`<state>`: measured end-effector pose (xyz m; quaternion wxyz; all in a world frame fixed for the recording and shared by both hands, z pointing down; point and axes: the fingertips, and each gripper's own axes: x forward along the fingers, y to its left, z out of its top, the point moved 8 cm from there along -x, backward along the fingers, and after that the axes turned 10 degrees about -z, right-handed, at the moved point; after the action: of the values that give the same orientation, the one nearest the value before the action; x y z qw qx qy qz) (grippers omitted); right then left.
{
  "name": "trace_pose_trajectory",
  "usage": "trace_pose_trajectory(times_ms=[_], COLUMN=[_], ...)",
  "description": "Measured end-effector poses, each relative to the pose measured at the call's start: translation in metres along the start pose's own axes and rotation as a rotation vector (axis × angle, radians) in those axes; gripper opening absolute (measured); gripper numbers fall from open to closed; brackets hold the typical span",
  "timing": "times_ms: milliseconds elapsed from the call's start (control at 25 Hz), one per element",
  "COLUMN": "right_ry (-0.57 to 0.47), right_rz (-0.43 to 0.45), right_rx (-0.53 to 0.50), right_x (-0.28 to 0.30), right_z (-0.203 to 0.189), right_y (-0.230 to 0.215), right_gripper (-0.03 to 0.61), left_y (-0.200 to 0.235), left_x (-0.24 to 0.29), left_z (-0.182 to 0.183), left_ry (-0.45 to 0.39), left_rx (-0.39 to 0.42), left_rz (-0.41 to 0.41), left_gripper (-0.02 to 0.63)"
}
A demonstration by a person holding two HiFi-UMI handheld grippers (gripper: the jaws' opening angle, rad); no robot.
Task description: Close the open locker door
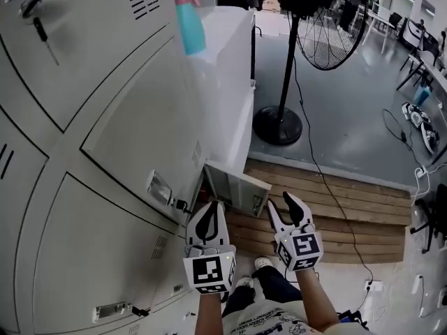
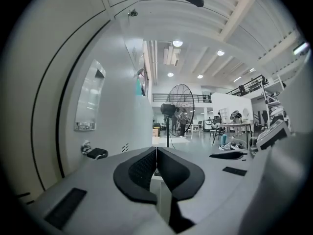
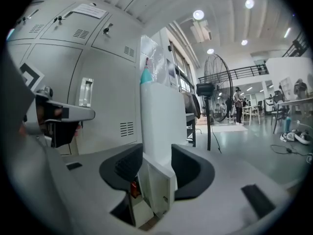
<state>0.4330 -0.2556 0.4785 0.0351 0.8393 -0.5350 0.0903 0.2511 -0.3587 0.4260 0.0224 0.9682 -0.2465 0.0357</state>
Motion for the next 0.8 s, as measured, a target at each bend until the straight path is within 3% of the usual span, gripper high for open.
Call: trace_pose_trajectory(times_ms=[520, 800], right_ry=[0.144, 0.219], right_rz=[0.221, 0.288], right_rx=[-0.068, -0.071], right_x=[0.087, 0.109], right_z=[-0.039, -0.067], right_y=[-0.031, -0.034], right_gripper=[0.184, 0.184], left_y=[0.005, 0.005], left_x=[0.063, 0.075], left_z=[-0.026, -0.044], left_ry=[0.085, 0.138], left_rx=[-0.038, -0.063], left_rz=[0.169, 0.228], left_gripper=[0.008, 0.008])
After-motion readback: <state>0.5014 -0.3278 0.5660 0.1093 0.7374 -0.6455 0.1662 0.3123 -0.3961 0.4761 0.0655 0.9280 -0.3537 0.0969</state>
